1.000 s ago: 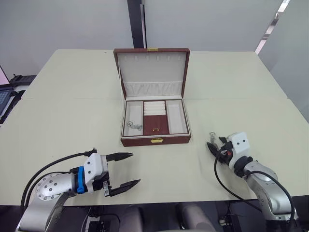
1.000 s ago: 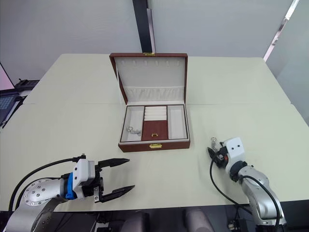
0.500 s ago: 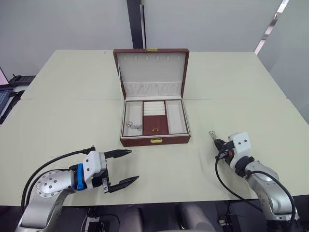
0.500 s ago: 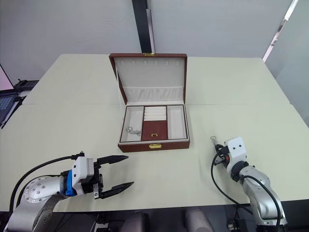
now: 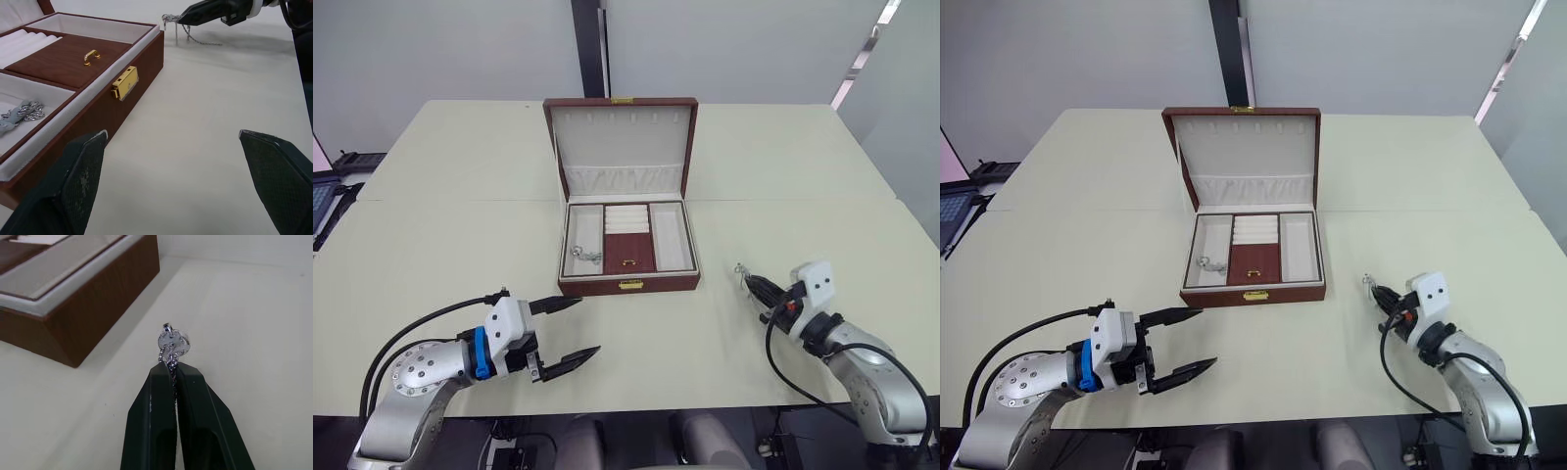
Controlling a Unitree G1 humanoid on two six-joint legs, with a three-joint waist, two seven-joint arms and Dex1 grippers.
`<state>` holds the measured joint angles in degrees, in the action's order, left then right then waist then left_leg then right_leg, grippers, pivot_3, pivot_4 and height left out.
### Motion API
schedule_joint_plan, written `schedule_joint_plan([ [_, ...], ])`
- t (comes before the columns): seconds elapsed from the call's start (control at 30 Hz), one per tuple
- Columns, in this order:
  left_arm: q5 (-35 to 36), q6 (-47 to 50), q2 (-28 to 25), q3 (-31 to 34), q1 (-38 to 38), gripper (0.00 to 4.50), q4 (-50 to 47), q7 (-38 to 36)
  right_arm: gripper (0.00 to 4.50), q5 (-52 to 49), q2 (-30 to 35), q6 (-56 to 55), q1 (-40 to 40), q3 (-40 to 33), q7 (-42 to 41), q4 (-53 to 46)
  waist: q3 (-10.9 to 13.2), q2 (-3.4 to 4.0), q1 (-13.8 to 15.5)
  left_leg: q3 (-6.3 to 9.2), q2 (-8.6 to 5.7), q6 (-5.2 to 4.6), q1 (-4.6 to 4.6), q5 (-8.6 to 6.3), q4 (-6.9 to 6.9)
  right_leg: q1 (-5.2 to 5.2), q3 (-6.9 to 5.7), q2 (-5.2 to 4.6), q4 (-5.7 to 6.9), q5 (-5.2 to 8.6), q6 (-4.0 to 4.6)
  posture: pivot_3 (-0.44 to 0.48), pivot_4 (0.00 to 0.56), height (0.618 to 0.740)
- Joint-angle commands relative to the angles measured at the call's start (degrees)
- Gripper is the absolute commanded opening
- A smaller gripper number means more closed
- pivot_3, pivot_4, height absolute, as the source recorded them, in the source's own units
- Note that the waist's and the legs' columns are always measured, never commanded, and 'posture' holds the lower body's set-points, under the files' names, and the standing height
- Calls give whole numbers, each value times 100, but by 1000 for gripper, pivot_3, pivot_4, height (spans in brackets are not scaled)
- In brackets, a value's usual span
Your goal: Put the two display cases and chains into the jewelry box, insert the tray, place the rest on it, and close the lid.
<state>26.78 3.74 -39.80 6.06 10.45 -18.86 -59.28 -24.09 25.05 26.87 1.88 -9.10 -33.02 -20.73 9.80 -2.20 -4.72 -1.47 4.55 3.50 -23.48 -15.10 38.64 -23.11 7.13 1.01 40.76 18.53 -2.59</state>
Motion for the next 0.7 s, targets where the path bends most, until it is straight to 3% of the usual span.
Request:
schedule_joint_plan([
  [0.03,122,59,53,145,-22,4500,-227,133,34,-453,131,212,-226,-190,-102,-499,1,1,4,0,0,0,0,0,0,0,0,0,0,0,0,0,150,740],
  [0.33,381,409,225,452,275,4500,-676,645,34,-1197,223,1131,-1255,-76,159,-943,2,2,-2,1,0,0,-2,0,0,-1,2,0,0,0,0,0,150,740],
  [0.7,469,543,544,950,1023,4500,-1309,1241,34,-1237,145,1314,-2773,599,-166,-279,4,3,-5,3,-1,0,-3,0,0,-2,-1,-1,0,0,0,0,150,740],
])
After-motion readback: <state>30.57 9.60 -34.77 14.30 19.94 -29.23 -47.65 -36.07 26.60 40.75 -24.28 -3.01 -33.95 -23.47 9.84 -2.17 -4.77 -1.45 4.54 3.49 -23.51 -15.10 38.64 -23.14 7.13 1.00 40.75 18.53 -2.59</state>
